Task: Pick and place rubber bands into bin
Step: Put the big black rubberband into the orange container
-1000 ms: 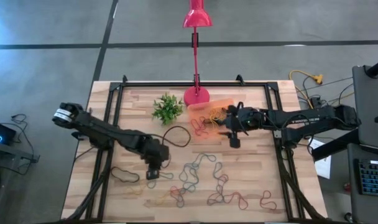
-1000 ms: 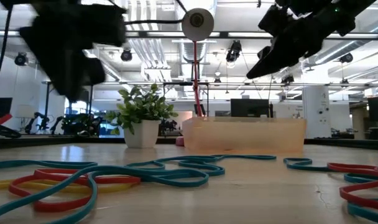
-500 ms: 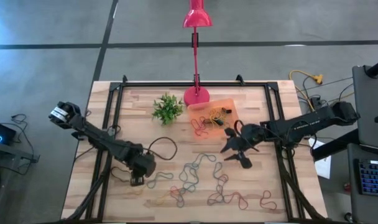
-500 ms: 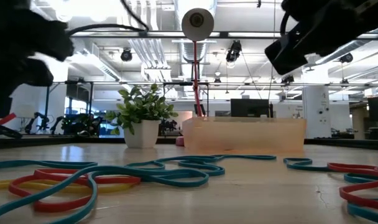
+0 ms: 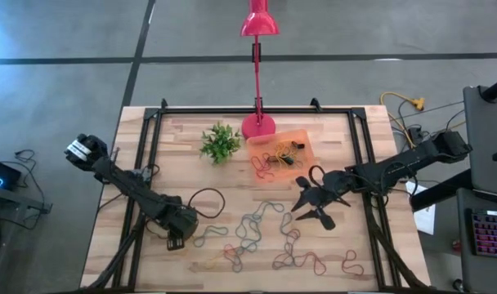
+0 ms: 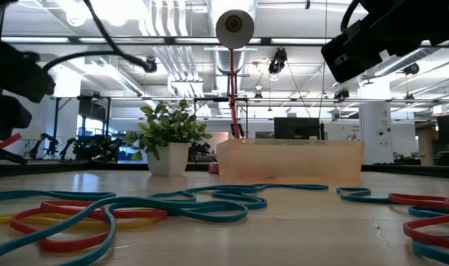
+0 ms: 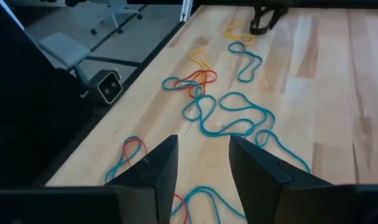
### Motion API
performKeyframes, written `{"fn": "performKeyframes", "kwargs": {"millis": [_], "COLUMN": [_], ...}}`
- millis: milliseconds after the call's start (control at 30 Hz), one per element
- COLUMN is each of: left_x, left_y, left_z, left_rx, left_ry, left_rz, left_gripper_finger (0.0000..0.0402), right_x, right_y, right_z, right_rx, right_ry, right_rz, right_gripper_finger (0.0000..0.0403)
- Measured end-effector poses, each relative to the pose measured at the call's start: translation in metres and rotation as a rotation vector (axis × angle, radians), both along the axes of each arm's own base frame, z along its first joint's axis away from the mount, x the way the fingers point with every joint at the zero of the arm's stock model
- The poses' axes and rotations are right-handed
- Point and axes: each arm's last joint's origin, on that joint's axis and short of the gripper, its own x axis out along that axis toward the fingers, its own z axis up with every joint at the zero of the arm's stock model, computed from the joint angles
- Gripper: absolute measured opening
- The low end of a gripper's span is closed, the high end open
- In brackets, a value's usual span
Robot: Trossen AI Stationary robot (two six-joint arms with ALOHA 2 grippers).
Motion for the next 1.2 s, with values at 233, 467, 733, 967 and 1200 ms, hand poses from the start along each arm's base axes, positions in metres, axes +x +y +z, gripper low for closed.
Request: {"fn": "performKeyframes", "kwargs": {"millis": [233,467,733,967,1200], "left_x": [-0.003,-0.002,0.015,0.046,0.087], "left_y": [0.002,0.002,0.008,0.013,0.032], "left_z": [-0.017,-0.018,-0.010,0.012,0.041], "left_rx": [0.040,0.028,0.130,0.265,0.493], "left_ry": [0.063,0.041,-0.151,-0.478,-0.847], "left_rz": [-0.001,-0.030,-0.006,-0.076,-0.135], "left_gripper_finger": [0.0109,0.0017,0.0001,0.0000,0.0000], "right_x": [0.000,-0.001,-0.001,-0.001,0.001], "right_y": [0.001,0.002,0.003,0.003,0.003], "right_z": [0.000,0.000,0.000,0.000,0.003], "right_rx": [0.018,0.018,0.036,0.031,0.039], "right_ry": [0.011,0.011,0.023,0.019,-0.012], "right_rz": [-0.008,-0.002,-0.010,-0.034,-0.040], "right_gripper_finger": [0.0127,0.0123,0.0120,0.0120,0.0120]}}
